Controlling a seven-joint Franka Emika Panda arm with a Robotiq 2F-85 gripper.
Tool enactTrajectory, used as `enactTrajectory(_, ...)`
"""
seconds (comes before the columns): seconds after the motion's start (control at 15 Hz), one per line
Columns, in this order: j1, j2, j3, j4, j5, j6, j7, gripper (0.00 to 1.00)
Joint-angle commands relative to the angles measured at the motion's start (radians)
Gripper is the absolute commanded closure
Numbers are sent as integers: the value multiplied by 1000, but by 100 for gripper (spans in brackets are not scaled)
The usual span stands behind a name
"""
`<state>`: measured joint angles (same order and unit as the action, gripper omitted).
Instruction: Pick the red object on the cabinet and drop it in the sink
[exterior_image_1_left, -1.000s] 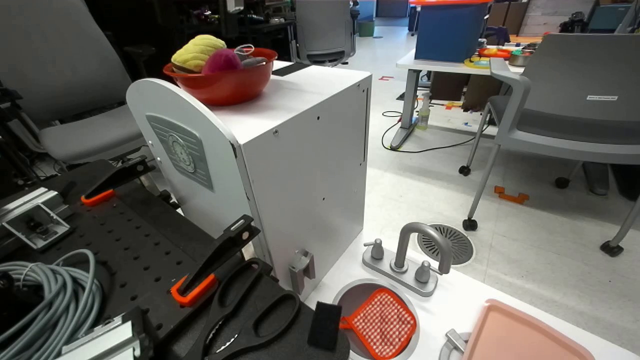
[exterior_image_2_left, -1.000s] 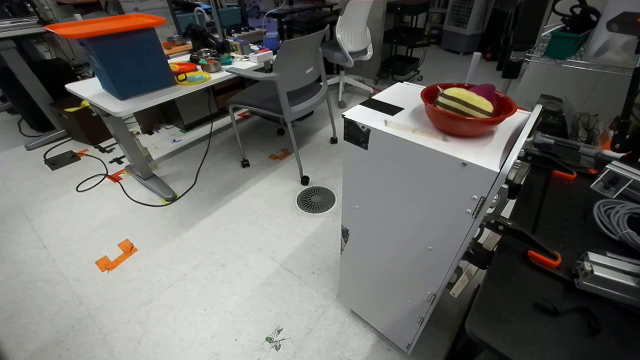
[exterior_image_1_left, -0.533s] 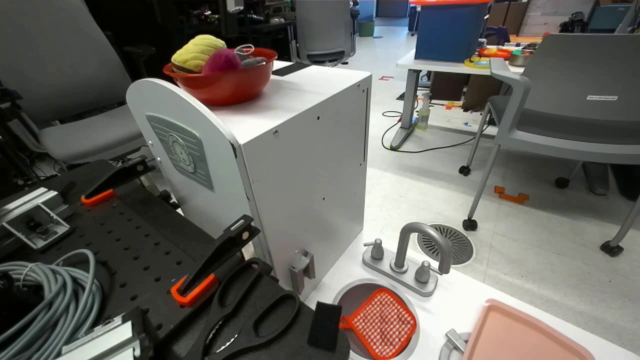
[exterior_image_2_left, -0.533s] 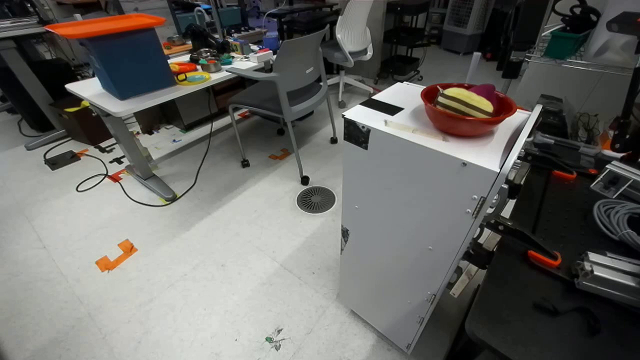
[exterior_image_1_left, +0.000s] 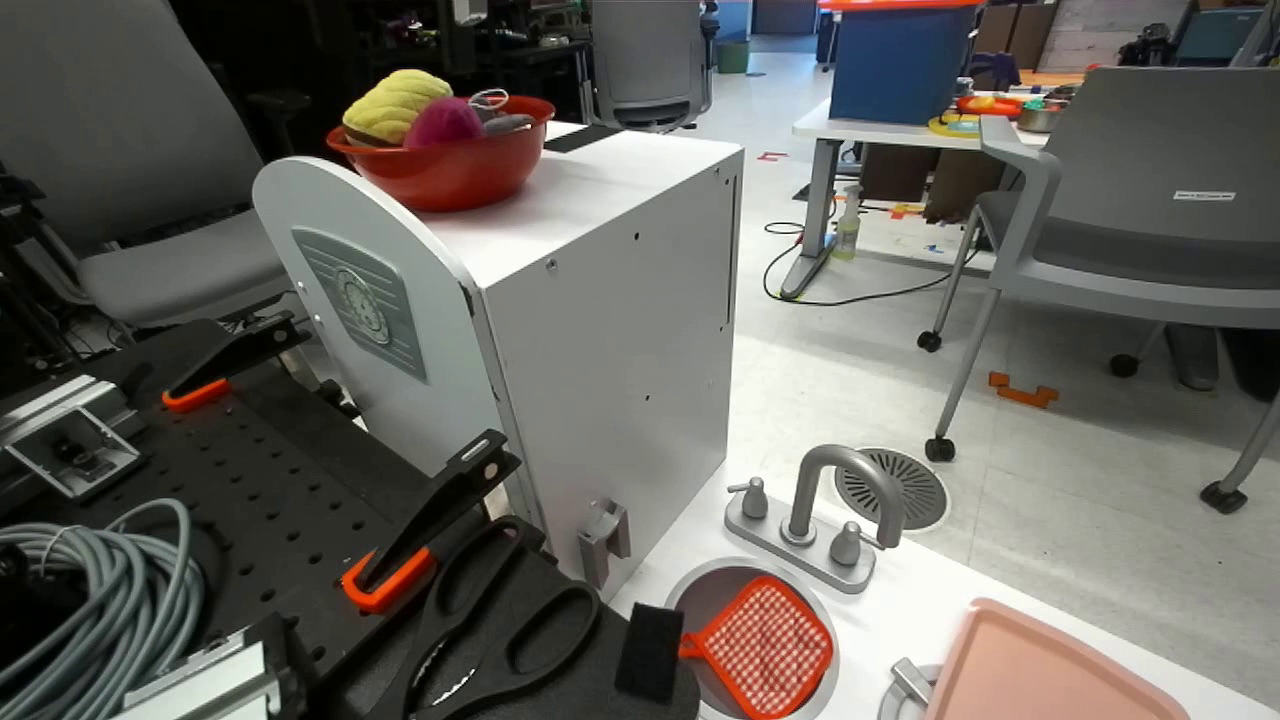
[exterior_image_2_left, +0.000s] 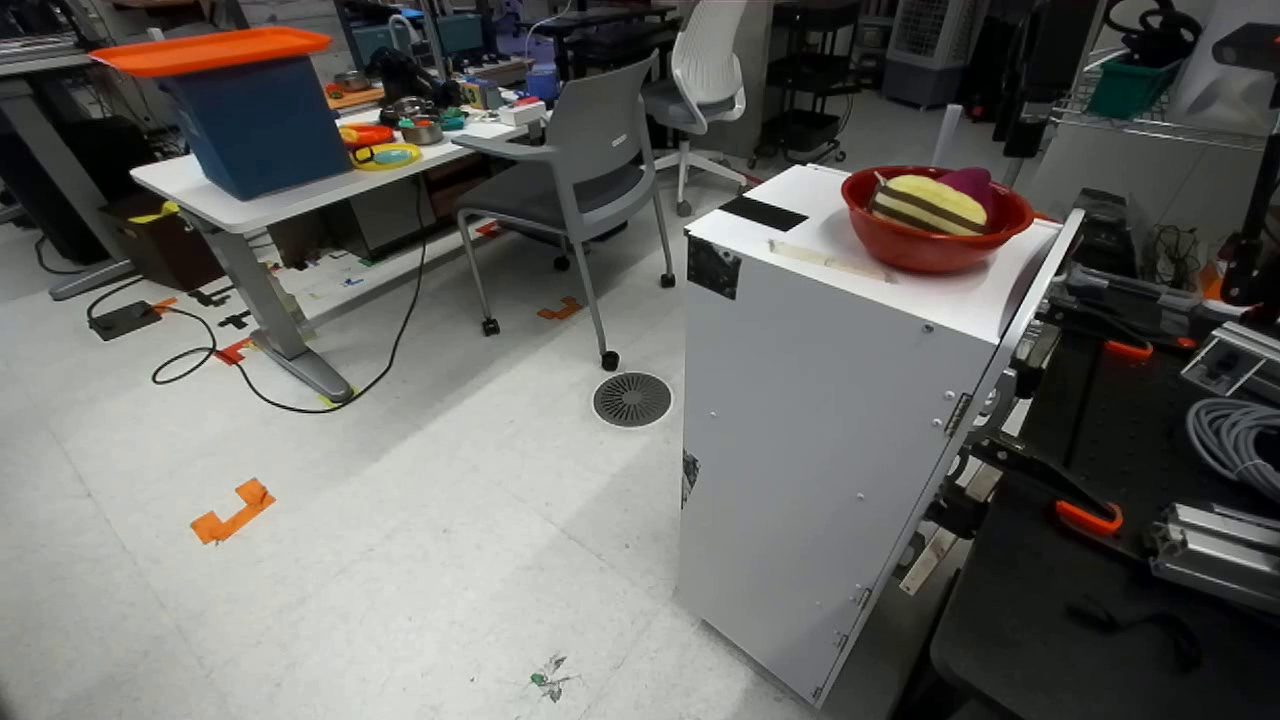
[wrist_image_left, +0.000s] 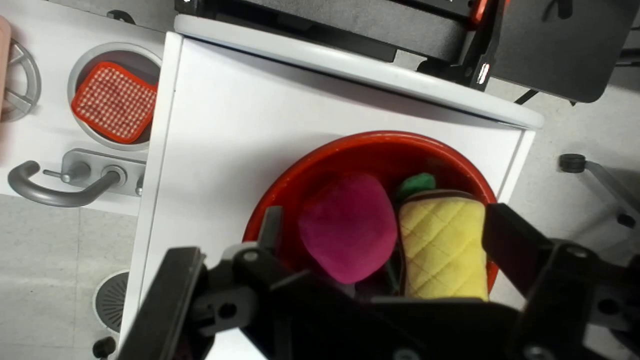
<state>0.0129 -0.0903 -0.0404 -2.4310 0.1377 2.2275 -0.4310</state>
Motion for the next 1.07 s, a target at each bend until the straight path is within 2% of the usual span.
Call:
enactTrajectory(0.0, 0, -2, 7, 2, -21, 1, 17, 0)
enactTrajectory(0.4, 3, -3, 16, -2, -37, 4, 26, 0)
enactTrajectory(1.0, -1, 80, 27, 44, -67, 0, 29, 0)
